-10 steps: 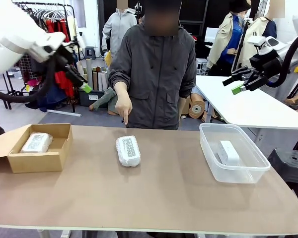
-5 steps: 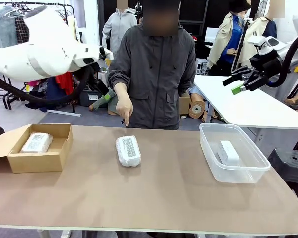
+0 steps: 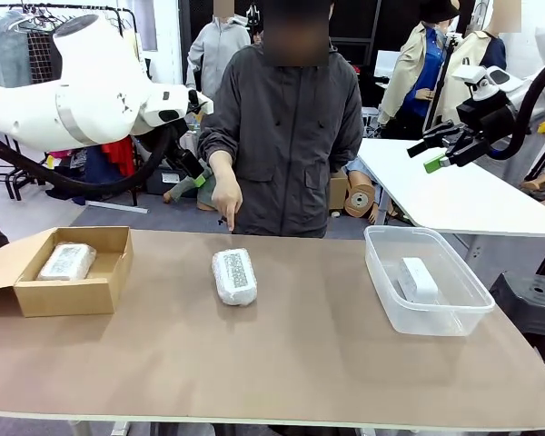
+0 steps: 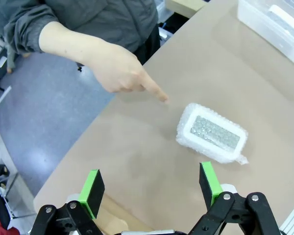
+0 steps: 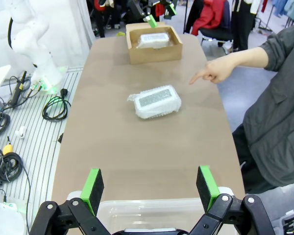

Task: Separate and place wrapped and unwrapped clocks.
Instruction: Pick up the Digital clock indicated by the person.

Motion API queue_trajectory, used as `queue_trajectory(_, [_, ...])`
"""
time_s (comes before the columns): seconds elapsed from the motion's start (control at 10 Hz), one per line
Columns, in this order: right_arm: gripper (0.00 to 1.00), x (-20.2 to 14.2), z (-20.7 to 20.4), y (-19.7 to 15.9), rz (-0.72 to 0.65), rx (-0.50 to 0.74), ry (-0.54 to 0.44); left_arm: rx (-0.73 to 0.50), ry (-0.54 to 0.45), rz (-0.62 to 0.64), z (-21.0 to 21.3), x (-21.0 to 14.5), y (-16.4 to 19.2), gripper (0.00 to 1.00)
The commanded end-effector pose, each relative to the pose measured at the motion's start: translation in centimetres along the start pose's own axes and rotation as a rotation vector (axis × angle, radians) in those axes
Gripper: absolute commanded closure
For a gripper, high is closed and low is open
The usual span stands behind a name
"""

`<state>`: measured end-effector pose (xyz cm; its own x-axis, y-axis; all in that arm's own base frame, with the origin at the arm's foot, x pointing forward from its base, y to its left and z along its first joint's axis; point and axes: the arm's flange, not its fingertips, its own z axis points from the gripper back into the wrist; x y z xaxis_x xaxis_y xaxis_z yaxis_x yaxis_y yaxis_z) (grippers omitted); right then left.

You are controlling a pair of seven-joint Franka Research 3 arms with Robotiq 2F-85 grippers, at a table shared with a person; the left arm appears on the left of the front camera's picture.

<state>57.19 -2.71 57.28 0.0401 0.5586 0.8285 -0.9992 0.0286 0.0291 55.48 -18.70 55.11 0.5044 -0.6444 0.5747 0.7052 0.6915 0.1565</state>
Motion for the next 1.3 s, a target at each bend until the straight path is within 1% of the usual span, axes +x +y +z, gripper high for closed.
queue_trajectory(0.0, [0.0, 0.2, 0.2, -0.1, 0.005, 0.005, -0.002, -0.003, 0.0, -0.004, 0.0, 0.1, -0.2, 0.0])
queue_trajectory(0.1, [0.0, 0.2, 0.2, -0.1, 0.005, 0.005, -0.002, 0.006, 0.105, 0.121, -0.6, 0.7, -0.1, 0.0])
queue_trajectory(0.2, [0.0, 0.2, 0.2, -0.1, 0.005, 0.005, -0.002, 0.023, 0.162, 0.243, -1.7, 1.3, -0.7, 0.0])
queue_trajectory(0.3, [0.0, 0.2, 0.2, -0.1, 0.005, 0.005, -0.002, 0.067, 0.188, 0.39, -2.6, 2.0, -1.2, 0.0])
queue_trajectory(0.4, [0.0, 0.2, 0.2, -0.1, 0.005, 0.005, -0.002, 0.125, 0.201, 0.571, -3.6, 2.5, -1.5, 0.0])
queue_trajectory(0.5, [0.0, 0.2, 0.2, -0.1, 0.005, 0.005, -0.002, 0.113, 0.209, 0.675, -5.0, 2.7, -2.1, 0.0])
queue_trajectory(0.6, [0.0, 0.2, 0.2, -0.1, 0.005, 0.005, -0.002, 0.126, 0.245, 0.765, -6.9, 2.9, -2.7, 0.0])
queue_trajectory(0.8, [0.0, 0.2, 0.2, -0.1, 0.005, 0.005, -0.002, 0.058, 0.27, 0.881, -11.0, 3.1, -4.4, 0.0])
queue_trajectory(0.9, [0.0, 0.2, 0.2, -0.1, 0.005, 0.005, -0.002, 0.11, 0.279, 0.914, -12.5, 3.1, -4.7, 0.0])
queue_trajectory(1.0, [0.0, 0.2, 0.2, -0.1, 0.005, 0.005, -0.002, 0.136, 0.265, 0.939, -14.0, 3.1, -5.3, 0.0])
queue_trajectory(1.2, [0.0, 0.2, 0.2, -0.1, 0.005, 0.005, -0.002, 0.174, 0.286, 0.978, -15.7, 2.6, -6.2, 0.0])
